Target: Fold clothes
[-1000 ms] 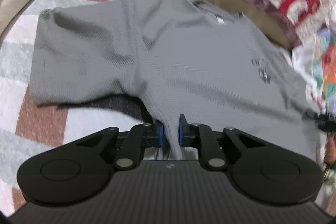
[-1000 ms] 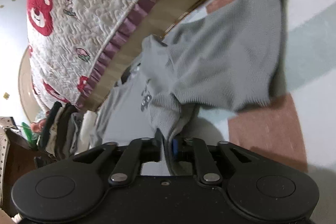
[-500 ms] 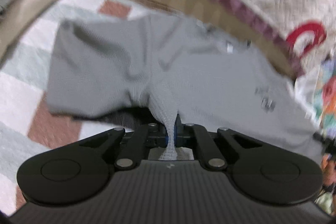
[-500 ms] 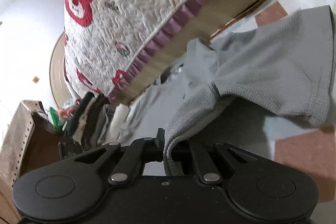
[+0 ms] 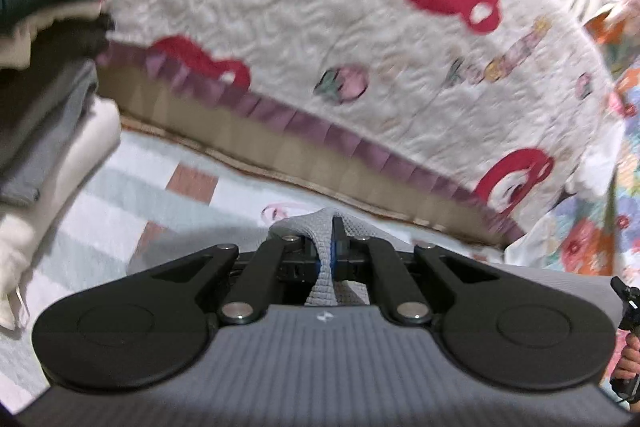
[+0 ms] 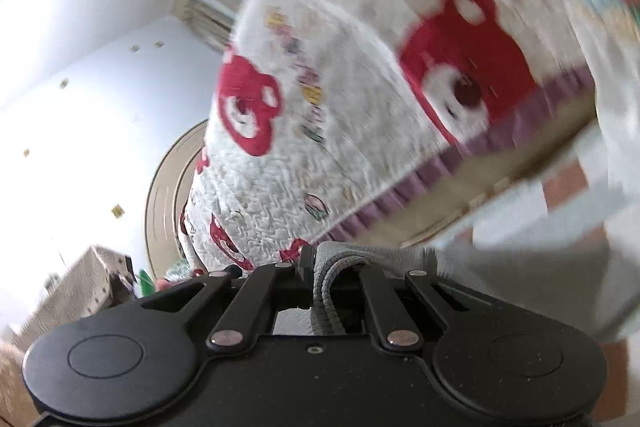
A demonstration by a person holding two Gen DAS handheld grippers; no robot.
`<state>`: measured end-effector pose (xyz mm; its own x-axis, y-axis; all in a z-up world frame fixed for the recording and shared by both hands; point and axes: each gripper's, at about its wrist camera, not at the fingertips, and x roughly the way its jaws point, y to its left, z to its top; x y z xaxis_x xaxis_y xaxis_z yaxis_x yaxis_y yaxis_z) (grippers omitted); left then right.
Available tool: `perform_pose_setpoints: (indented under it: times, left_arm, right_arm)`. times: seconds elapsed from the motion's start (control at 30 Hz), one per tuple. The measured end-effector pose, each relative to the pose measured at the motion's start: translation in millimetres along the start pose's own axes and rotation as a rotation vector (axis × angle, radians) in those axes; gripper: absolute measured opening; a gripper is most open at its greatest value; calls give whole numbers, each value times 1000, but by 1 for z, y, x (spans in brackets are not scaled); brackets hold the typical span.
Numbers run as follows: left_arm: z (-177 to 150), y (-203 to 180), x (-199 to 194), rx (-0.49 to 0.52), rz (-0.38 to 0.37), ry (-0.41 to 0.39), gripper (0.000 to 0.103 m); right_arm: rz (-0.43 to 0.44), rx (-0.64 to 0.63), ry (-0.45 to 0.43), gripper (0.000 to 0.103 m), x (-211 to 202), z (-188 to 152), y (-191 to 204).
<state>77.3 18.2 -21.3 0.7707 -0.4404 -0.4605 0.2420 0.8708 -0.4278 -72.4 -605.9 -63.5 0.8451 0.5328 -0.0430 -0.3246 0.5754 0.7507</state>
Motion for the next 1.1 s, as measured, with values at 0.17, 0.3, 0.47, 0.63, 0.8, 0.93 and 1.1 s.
perform_pose_setpoints:
  times: [0.17, 0.3, 0.47, 0.63, 0.8, 0.93, 1.1]
  left_arm:
    - [14, -21, -47, 91, -46, -52, 3]
    - [29, -37, -84, 174, -39, -103, 4]
    - [55, -44, -73, 230, 8, -81, 4]
    - [91, -38, -28, 263, 25, -72, 4]
    - [134, -35, -2, 205, -4, -193, 3]
    - [134, -32, -9, 202, -37, -257, 4]
    - [75, -5, 5, 201, -28, -77, 4]
  right_arm:
    - [-42, -86, -25, 6, -27, 12, 49]
    - [-79, -135, 4, 6, -32, 20, 76]
    - [-168, -202, 98, 6, -7, 36, 83]
    - [-250, -206, 121, 6, 54, 81, 54]
    - [-199, -337, -6, 6, 86, 127, 68]
    - [-106, -464, -83, 6, 81, 134, 79]
    - [-145, -519, 32, 6, 67, 82, 45]
